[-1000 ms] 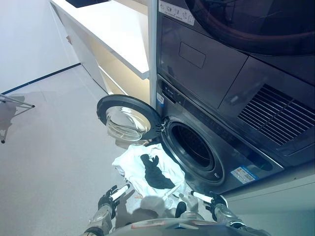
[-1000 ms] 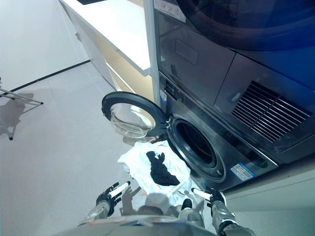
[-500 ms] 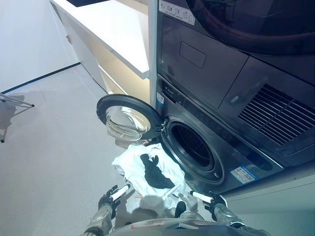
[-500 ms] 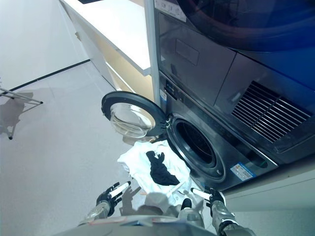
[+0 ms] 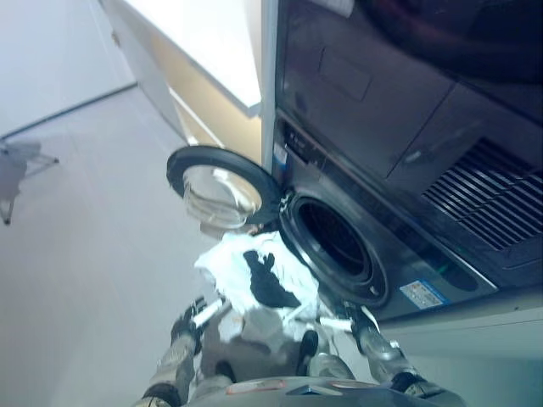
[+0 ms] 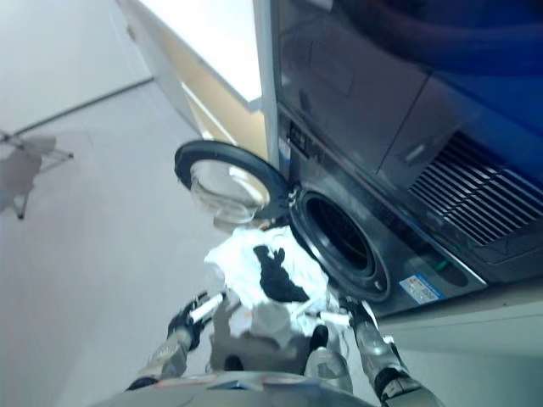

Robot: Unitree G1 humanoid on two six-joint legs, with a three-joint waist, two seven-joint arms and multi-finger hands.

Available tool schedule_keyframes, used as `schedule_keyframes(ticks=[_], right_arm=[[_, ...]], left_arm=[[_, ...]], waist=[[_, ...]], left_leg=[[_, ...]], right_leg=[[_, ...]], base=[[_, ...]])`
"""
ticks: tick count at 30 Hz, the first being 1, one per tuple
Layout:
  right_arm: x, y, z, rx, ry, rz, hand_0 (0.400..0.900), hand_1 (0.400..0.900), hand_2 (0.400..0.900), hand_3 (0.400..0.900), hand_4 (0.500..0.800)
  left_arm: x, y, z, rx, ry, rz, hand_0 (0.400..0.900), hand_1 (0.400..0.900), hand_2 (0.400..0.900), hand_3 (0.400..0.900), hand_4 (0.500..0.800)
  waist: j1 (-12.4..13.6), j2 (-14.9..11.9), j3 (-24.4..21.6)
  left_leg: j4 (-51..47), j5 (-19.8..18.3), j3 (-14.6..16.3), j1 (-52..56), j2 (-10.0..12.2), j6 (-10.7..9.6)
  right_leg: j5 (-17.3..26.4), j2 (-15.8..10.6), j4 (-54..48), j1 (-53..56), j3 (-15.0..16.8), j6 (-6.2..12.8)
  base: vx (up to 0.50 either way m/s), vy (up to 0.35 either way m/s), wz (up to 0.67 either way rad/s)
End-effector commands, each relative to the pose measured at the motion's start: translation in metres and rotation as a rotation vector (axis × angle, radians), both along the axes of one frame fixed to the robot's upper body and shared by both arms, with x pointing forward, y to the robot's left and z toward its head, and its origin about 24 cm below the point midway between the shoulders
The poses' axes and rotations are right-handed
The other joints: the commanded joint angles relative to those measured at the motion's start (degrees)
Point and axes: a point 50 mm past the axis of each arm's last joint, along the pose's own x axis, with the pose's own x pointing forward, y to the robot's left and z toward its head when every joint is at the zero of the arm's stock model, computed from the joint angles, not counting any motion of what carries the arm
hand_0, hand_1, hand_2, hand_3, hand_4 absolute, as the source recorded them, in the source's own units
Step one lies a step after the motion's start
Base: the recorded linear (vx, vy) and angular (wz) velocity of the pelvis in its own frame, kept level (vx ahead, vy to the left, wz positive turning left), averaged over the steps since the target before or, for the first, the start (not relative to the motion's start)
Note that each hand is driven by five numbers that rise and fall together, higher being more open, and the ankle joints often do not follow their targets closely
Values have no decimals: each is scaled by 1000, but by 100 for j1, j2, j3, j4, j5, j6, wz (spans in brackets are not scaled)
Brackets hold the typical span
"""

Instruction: Put the clothes in the basket into the washing machine.

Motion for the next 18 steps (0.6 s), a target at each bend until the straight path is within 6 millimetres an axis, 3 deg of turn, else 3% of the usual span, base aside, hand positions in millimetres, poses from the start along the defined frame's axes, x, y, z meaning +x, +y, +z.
schedule_keyframes(ticks=[1,3,4,5,6,7,8,9,10,11,14,15,16,17,18], right_arm=[[82,27,56,-17,-298,153,900,900,900,900,800],[116,35,86,-69,-411,197,900,900,900,900,800],[126,38,99,-76,-460,207,900,900,900,900,800],[127,38,99,-76,-460,207,900,900,900,900,800],[152,46,134,-98,-591,232,900,900,900,900,800],[152,46,134,-98,-592,232,900,900,900,900,800],[171,47,164,-159,-682,262,900,900,900,900,800],[172,46,165,-160,-686,261,900,900,900,900,800],[192,42,204,-268,-795,285,900,900,900,900,800],[201,37,226,-324,-847,282,900,900,900,900,800],[219,29,282,-461,-987,244,900,900,900,900,800],[219,28,285,-463,-992,242,900,900,900,900,800],[226,22,314,-534,-1049,192,900,900,900,900,800],[227,22,317,-537,-1055,190,900,900,900,900,800],[229,15,330,-560,-1072,140,900,900,900,900,800]], left_arm=[[53,13,54,40,-343,40,900,900,900,900,800],[79,5,102,58,-585,-17,900,900,900,900,800],[85,3,115,57,-649,-23,900,900,900,900,800],[85,4,115,58,-649,-23,900,900,900,900,800],[96,2,145,69,-780,-23,900,900,900,900,800],[96,2,145,69,-781,-23,900,900,900,900,800],[107,-8,172,63,-897,-42,900,900,900,900,800],[108,-8,173,63,-901,-42,900,900,900,900,800],[115,-14,203,45,-1028,-42,900,900,900,900,800],[119,-19,220,46,-1099,-52,900,900,900,900,800],[127,-29,269,72,-1293,-59,900,900,900,900,800],[128,-30,271,72,-1298,-58,900,900,900,900,800],[128,-41,302,64,-1425,-67,900,900,900,900,800],[129,-41,304,65,-1430,-65,900,900,900,900,800],[124,-51,324,63,-1521,-90,900,900,900,900,800]], waist=[[161,-188,558],[407,-218,930],[459,-227,1046],[453,-228,1024],[579,-262,1285],[574,-266,1249],[686,-270,1436],[683,-262,1407],[804,-292,1631],[837,-275,1707],[926,-202,1842],[920,-192,1821],[1029,-109,1920],[1014,-100,1885],[1068,-22,1942]], left_leg=[[429,-187,-228,-552,-135,297],[765,-160,-423,-1227,-81,290],[874,-152,-475,-1490,-71,293],[894,-159,-479,-1528,-71,294],[1127,-143,-524,-2132,-44,307],[1158,-154,-525,-2193,-44,310],[1380,-314,-654,-2698,-9,276],[1448,-352,-661,-2783,0,277],[1708,-368,-749,-3398,-38,313],[1844,-385,-801,-3750,-71,329],[2328,-458,-935,-4724,-149,381],[2383,-478,-944,-4812,-150,385],[2707,-558,-1026,-5309,-199,446],[2795,-595,-1037,-5434,-203,450],[3162,-698,-1098,-5871,-209,487]], right_leg=[[-247,-85,471,-578,76,523],[-278,-212,805,-1231,-85,490],[-278,-257,935,-1508,-120,483],[-284,-263,951,-1542,-121,482],[-267,-342,1208,-2139,-153,487],[-274,-351,1232,-2196,-149,485],[-422,-328,1487,-2667,-104,549],[-449,-336,1538,-2743,-101,548],[-439,-399,1677,-3230,-144,537],[-441,-436,1795,-3563,-180,537],[-544,-554,2274,-4408,-246,514],[-564,-569,2322,-4486,-247,512],[-719,-642,2769,-4974,-306,467],[-761,-671,2855,-5089,-302,462],[-877,-762,3263,-5513,-340,419]], base=[[-221,-59,30],[-219,-66,35],[-141,-33,22],[-255,-51,18],[-196,-39,12],[-257,-71,16],[-60,-30,6],[-248,-117,23],[-268,-107,28],[-336,-132,38],[-167,-24,22],[-145,-9,27],[-90,-16,23],[-147,1,30],[-76,5,20]])
